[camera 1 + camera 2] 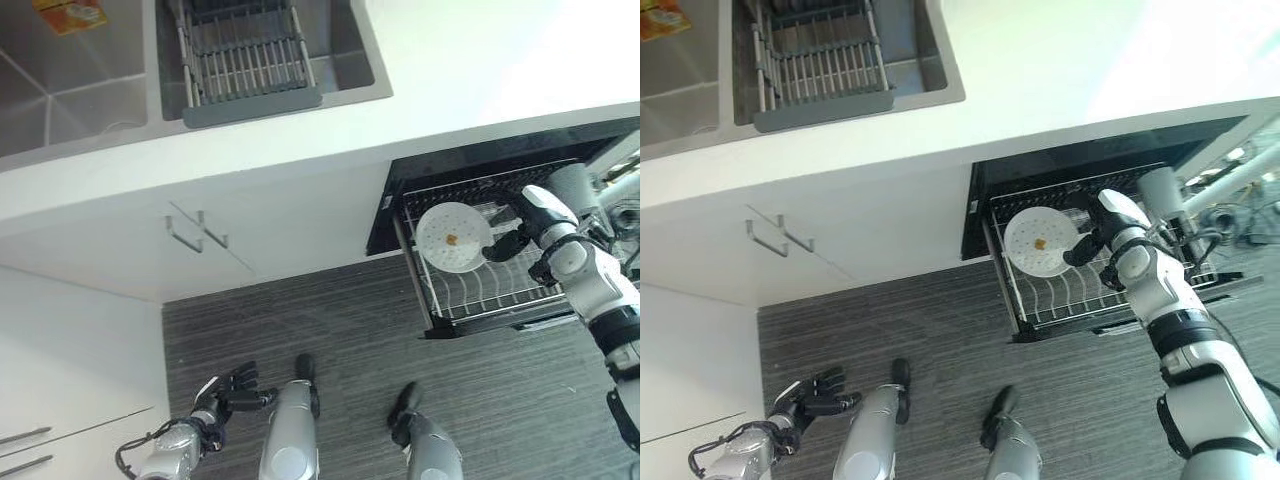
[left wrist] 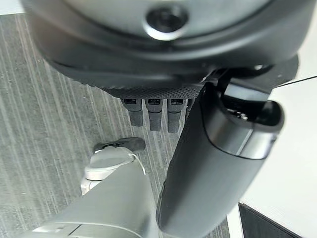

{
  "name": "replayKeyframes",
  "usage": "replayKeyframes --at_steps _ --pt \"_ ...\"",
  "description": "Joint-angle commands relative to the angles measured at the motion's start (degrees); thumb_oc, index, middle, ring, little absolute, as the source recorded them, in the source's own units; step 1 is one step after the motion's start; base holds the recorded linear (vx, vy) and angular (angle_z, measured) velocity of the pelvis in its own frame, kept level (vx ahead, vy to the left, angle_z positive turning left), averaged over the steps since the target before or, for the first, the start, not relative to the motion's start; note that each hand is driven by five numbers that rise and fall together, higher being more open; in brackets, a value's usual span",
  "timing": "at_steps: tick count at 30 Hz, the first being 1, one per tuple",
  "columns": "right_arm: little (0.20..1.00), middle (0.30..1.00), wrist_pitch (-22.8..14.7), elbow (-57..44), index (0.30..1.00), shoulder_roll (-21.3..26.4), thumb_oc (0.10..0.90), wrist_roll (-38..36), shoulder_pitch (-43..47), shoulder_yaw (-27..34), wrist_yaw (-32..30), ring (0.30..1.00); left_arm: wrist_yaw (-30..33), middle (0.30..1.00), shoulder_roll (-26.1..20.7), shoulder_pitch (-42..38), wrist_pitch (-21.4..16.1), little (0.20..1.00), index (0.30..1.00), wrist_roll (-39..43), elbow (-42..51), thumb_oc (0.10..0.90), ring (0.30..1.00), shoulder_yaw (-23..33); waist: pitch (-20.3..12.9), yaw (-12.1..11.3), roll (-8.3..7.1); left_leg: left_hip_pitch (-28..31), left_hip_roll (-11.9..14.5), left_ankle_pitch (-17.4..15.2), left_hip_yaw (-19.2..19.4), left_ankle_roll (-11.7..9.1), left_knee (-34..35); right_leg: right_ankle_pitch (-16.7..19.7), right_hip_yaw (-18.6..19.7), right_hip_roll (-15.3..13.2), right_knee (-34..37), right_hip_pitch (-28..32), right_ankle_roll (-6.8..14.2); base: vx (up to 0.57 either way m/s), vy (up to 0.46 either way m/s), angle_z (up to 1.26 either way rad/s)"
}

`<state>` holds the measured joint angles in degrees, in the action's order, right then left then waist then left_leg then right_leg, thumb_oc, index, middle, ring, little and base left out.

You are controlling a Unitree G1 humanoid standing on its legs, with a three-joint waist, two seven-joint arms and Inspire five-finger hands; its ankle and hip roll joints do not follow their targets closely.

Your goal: Place the dishes in the dishwasher.

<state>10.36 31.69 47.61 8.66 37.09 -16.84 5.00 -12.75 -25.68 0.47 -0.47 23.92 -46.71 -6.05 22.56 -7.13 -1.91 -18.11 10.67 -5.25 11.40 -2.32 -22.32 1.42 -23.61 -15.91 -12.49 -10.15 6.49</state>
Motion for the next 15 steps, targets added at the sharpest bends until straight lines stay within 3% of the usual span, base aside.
replayKeyframes --at_steps 1,4,9,10,15 --pt "0.9 0.9 1.99 -3.9 0.9 5.9 0.8 -2.61 -2.61 4.47 -3.81 0.9 0.79 0.9 -0.6 4.85 -1.95 0.9 0.9 -1.5 0.04 0.8 0.9 -0.02 -5.58 0.84 0.6 6.81 4.46 -5.54 -2.07 -5.21 5.13 -7.03 3.78 -2.95 -4.7 -1.9 6.25 0.05 0.024 -0.25" --pt "0.9 0.9 4.44 -12.44 0.9 5.11 0.8 -0.35 -11.85 12.48 -5.44 0.9 0.94 0.9 1.21 6.69 -2.72 0.9 0.9 -2.94 -1.22 0.8 0.9 2.54 -6.67 3.06 0.13 7.92 4.89 -4.82 -0.49 -4.59 5.13 -6.25 4.29 -2.93 -4.7 -1.53 5.75 0.0 0.013 -0.23" --pt "0.9 0.9 9.12 -20.48 0.9 3.01 0.8 3.5 -20.25 18.71 -7.03 0.9 1.48 0.9 3.05 8.34 -3.51 0.9 0.9 -3.95 -2.81 0.8 0.9 4.48 -7.79 5.14 -0.1 9.61 5.23 -5.37 0.78 -4.52 5.13 -6.63 5.69 -2.46 -4.7 -0.73 5.7 0.06 0.02 -0.28" --pt "0.9 0.9 12.18 -23.96 0.9 1.73 0.8 4.15 -24.53 21.78 -6.28 0.9 1.94 0.9 4.2 8.79 -4.07 0.9 0.9 -4.31 -4.13 0.8 0.9 5.18 -8.35 6.2 -0.08 10.49 5.26 -5.72 1.42 -4.52 5.13 -6.84 6.48 -2.22 -4.7 -0.41 5.65 0.06 0.031 -0.31" --pt "0.9 0.9 18.78 -25.68 0.9 -2.19 0.8 3.01 -31.46 25.47 -1.79 0.9 2.62 0.9 5.76 9.32 -4.59 0.9 0.9 -4.83 -5.77 0.8 0.9 6.41 -8.93 8.31 -0.08 11.92 5.43 -6.07 2.94 -4.65 5.13 -7.23 7.57 -1.89 -4.7 0.28 5.39 0.05 0.021 -0.17"
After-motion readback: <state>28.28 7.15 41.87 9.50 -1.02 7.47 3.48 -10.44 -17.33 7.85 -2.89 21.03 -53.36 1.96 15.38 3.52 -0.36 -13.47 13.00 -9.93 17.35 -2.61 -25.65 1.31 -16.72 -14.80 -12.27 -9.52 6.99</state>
